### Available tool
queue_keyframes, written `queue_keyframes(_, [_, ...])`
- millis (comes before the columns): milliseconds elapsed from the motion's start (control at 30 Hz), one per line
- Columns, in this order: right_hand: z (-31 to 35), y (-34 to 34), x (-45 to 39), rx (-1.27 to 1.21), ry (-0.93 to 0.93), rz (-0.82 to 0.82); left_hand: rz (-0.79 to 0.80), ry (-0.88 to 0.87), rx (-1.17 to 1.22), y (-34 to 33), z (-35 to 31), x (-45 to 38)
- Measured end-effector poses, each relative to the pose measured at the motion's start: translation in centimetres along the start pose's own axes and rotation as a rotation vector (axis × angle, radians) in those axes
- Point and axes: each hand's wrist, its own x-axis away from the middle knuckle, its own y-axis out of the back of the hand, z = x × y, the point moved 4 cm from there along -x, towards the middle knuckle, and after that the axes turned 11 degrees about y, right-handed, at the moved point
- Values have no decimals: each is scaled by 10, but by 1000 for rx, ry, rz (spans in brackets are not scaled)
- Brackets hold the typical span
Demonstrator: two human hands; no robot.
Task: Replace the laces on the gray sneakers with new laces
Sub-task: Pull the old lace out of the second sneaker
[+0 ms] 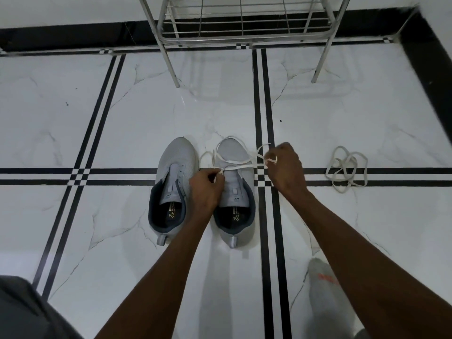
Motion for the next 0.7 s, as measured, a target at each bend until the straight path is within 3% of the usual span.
queue_keyframes(100, [42,-16,-8,-145,172,87,26,-15,-19,-4,-6,0])
queue_keyframes(200, [52,-40,-8,-155,158,255,44,-57,-53,-8,-9,-3])
queue_keyframes(300, [48,-45,-5,-58,163,236,28,-96,-71,-7,-12,-1])
queue_keyframes(367, [34,-40,-10,-34,60,207,19,-126,-50,-6,-11,0])
queue_keyframes(467, [-22,-17,-12,72,-239,132,2,-94,-20,-4,-5,-3])
queue_keyframes(500, [-29,-8,-10,95,-250,125,0,-76,-14,-3,-5,-3])
queue_keyframes(600, [-4,-2,-7,-43,-45,55,7,-78,-1,-5,-5,-4])
queue_keyframes(700, [37,-26,-9,-139,118,184,1,-78,-9,-6,-9,0])
